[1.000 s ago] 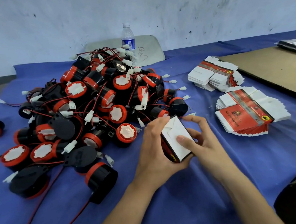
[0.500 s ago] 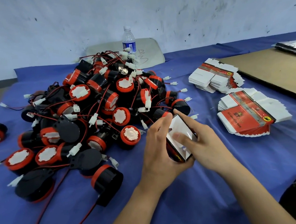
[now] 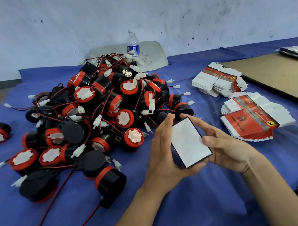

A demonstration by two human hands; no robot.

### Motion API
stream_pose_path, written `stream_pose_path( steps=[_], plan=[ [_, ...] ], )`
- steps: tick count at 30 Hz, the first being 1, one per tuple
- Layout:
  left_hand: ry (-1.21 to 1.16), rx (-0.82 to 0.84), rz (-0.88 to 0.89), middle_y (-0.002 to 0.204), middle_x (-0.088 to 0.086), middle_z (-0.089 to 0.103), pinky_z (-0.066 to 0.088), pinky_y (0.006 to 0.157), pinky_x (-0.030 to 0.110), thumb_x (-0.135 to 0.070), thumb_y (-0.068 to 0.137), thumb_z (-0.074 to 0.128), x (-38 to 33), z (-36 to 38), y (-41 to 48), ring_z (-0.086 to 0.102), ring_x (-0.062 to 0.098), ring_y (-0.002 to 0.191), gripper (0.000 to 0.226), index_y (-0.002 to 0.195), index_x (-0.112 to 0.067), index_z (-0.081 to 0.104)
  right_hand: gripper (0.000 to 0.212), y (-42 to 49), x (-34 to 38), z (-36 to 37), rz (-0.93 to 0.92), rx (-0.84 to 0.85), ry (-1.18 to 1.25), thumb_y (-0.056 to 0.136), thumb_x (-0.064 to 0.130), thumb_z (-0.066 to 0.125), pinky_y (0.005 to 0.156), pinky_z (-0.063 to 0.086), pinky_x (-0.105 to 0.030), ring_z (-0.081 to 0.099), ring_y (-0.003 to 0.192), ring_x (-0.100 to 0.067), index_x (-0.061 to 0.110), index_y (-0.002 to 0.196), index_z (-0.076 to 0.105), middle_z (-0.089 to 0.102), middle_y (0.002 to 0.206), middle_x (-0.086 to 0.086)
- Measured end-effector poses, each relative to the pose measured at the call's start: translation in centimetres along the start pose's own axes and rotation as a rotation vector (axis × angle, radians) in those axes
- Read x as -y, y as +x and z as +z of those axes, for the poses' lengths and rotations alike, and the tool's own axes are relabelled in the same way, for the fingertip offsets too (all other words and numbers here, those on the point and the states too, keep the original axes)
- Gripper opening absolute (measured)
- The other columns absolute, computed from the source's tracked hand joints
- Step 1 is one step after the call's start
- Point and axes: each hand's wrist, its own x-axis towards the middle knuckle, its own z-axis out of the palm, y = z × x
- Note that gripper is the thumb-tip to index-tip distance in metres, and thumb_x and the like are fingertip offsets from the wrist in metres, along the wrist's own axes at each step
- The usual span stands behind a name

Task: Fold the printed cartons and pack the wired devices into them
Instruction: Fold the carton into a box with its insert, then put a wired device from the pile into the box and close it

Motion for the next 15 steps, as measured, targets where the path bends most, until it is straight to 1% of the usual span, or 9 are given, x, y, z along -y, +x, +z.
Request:
stream_pose_path(
  steps=[2,4,6,8,9,10,12,14,15],
  plan=[
    [0.001,0.037,-0.017,0.153,0.002,0.026,0.038,0.110,0.041,-0.047,0.065,0.079,0.2,0.1,-0.1,0.027,0.010,0.142,0.109,0.149,-0.028,0.011,0.091,-0.2,0.6,-0.2,0.010,-0.003,-0.045,0.060,0.023,0.090,0.065,0.057,-0.035,0.067,0.086,-0.028,0.037,0.139,0.047,0.059,0.118,-0.020],
    [-0.012,0.095,-0.075,0.157,-0.009,0.015,0.034,0.112,0.042,-0.054,0.062,0.078,0.4,-0.1,-0.1,0.021,0.007,0.144,0.116,0.150,-0.035,0.006,0.088,-0.5,1.2,-0.1,-0.035,-0.060,-0.143,0.069,0.008,0.083,0.069,0.057,-0.035,0.067,0.084,-0.025,0.042,0.140,0.044,0.067,0.112,-0.016],
    [-0.039,0.154,-0.137,0.157,-0.020,0.006,0.027,0.115,0.036,-0.061,0.057,0.073,0.6,-0.2,0.0,0.012,0.002,0.145,0.117,0.149,-0.047,0.001,0.094,-0.9,1.7,0.1,-0.141,-0.168,-0.432,0.077,-0.005,0.075,0.070,0.055,-0.027,0.065,0.078,-0.017,0.049,0.143,0.035,0.072,0.098,-0.005],
    [-0.110,0.160,-0.197,0.158,-0.020,0.011,0.029,0.114,0.031,-0.061,0.063,0.070,1.0,-0.1,-0.1,0.015,-0.001,0.145,0.108,0.147,-0.052,0.002,0.099,-1.2,1.9,0.5,-0.214,-0.260,-0.882,0.082,-0.007,0.069,0.068,0.051,-0.017,0.061,0.071,-0.012,0.059,0.141,0.024,0.070,0.088,0.006],
    [-0.146,0.150,-0.238,0.157,-0.019,0.018,0.032,0.113,0.030,-0.058,0.068,0.070,1.1,0.0,-0.1,0.021,0.000,0.143,0.102,0.147,-0.054,0.004,0.100,-1.3,1.8,0.9,-0.235,-0.282,-1.112,0.084,-0.003,0.068,0.070,0.050,-0.014,0.061,0.074,-0.011,0.064,0.140,0.020,0.069,0.091,0.008],
    [-0.170,0.142,-0.285,0.155,-0.018,0.025,0.036,0.112,0.030,-0.053,0.072,0.071,1.3,0.1,0.0,0.029,0.000,0.140,0.098,0.145,-0.056,0.005,0.098,-1.2,1.5,1.4,-0.267,-0.273,-1.285,0.085,0.000,0.066,0.074,0.047,-0.012,0.061,0.084,-0.010,0.065,0.139,0.017,0.068,0.100,0.009],
    [-0.206,0.166,-0.369,0.151,-0.016,0.037,0.042,0.108,0.033,-0.042,0.077,0.075,1.9,0.4,-0.1,0.040,0.001,0.134,0.098,0.147,-0.054,0.008,0.087,-1.2,0.9,2.2,-0.261,-0.204,-1.455,0.090,0.003,0.061,0.089,0.043,-0.015,0.053,0.106,-0.009,0.060,0.138,0.015,0.059,0.120,0.013],
    [-0.105,0.195,-0.390,0.145,-0.018,0.041,0.044,0.105,0.033,-0.038,0.075,0.079,2.3,0.7,-0.1,0.043,0.002,0.131,0.098,0.150,-0.041,0.016,0.081,-1.6,0.9,2.8,-0.177,-0.145,-1.554,0.093,0.005,0.055,0.098,0.041,-0.025,0.043,0.120,-0.011,0.059,0.137,0.012,0.048,0.132,0.021],
    [-0.044,0.194,-0.384,0.142,-0.018,0.043,0.043,0.105,0.032,-0.040,0.073,0.079,2.6,0.8,-0.1,0.042,0.002,0.130,0.095,0.149,-0.035,0.023,0.080,-1.7,0.9,2.9,-0.176,-0.201,-1.624,0.093,0.010,0.055,0.099,0.041,-0.029,0.041,0.123,-0.012,0.059,0.138,0.011,0.047,0.133,0.021]
  ],
)
